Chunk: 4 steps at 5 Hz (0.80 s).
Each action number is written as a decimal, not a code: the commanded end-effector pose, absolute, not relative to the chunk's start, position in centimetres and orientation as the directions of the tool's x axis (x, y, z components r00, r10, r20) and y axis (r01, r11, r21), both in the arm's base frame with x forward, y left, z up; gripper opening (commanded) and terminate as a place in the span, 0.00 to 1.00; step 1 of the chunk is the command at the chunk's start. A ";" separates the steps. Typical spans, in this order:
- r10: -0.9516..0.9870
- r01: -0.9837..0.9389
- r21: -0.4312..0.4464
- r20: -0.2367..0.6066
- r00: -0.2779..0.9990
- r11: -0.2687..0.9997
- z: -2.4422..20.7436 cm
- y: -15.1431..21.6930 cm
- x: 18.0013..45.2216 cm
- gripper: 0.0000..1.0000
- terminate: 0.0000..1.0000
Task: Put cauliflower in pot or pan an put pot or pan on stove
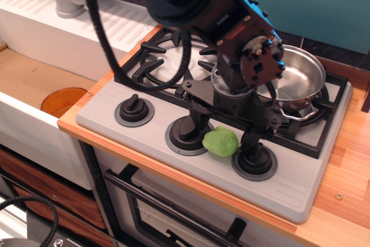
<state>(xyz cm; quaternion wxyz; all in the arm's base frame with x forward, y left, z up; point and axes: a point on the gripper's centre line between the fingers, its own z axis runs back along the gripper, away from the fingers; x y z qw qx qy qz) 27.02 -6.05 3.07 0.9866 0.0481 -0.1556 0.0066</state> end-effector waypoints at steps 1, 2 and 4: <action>-0.006 -0.022 0.085 0.310 0.951 0.996 1.8 -5.6 27.3 1.00 0.00; -0.003 -0.024 0.084 0.310 0.951 0.996 1.8 -5.6 27.1 1.00 0.00; 0.012 -0.049 0.133 0.266 0.964 0.990 4.8 -6.0 25.4 1.00 0.00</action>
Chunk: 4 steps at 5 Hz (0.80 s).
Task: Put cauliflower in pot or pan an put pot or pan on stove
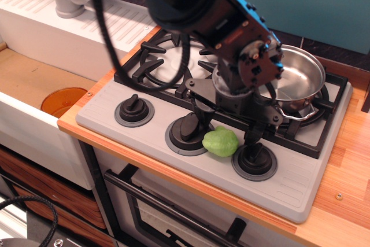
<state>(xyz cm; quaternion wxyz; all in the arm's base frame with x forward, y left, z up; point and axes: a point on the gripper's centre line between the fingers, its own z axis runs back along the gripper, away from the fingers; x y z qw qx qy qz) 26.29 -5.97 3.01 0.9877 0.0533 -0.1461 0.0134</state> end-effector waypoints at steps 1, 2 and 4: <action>0.021 -0.059 0.138 0.258 0.966 0.989 5.4 -6.4 25.2 1.00 0.00; 0.028 -0.065 0.134 0.262 0.965 0.989 5.1 -6.7 25.1 1.00 0.00; 0.020 -0.054 0.111 0.285 0.958 0.992 3.7 -6.7 25.7 1.00 0.00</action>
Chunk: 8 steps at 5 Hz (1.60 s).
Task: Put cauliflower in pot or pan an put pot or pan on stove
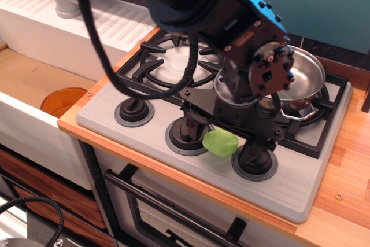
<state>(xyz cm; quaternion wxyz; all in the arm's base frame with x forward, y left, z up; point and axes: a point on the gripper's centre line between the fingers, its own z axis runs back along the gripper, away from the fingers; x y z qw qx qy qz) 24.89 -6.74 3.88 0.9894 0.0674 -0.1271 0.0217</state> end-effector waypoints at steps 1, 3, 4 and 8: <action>0.019 -0.052 0.108 0.289 0.957 0.993 3.3 -6.5 26.1 1.00 0.00; 0.027 -0.060 0.111 0.279 0.960 0.992 3.1 -6.3 26.4 0.00 0.00; 0.033 -0.066 0.110 0.275 0.961 0.992 3.1 -6.4 26.3 0.00 0.00; 0.055 -0.073 0.145 0.123 0.991 0.987 12.9 -7.8 27.4 0.00 0.00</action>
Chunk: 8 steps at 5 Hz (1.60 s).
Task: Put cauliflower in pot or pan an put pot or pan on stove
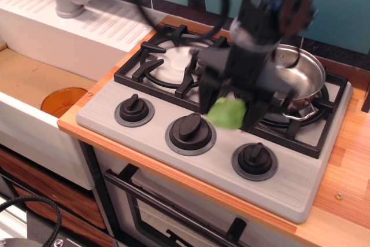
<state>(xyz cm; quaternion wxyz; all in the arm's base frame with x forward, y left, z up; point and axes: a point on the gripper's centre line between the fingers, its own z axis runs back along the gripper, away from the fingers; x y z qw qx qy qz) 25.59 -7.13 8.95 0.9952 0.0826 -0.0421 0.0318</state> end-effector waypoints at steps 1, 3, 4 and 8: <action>0.066 -0.080 0.142 0.105 0.992 0.987 14.1 -8.5 29.4 0.00 0.00; 0.088 -0.099 0.096 0.112 0.990 0.990 12.7 -10.0 33.1 0.00 0.00; 0.085 -0.096 0.080 0.126 0.988 0.992 11.8 -10.2 34.2 0.00 0.00; 0.072 -0.078 0.034 0.148 0.986 0.996 10.1 -10.2 37.1 1.00 0.00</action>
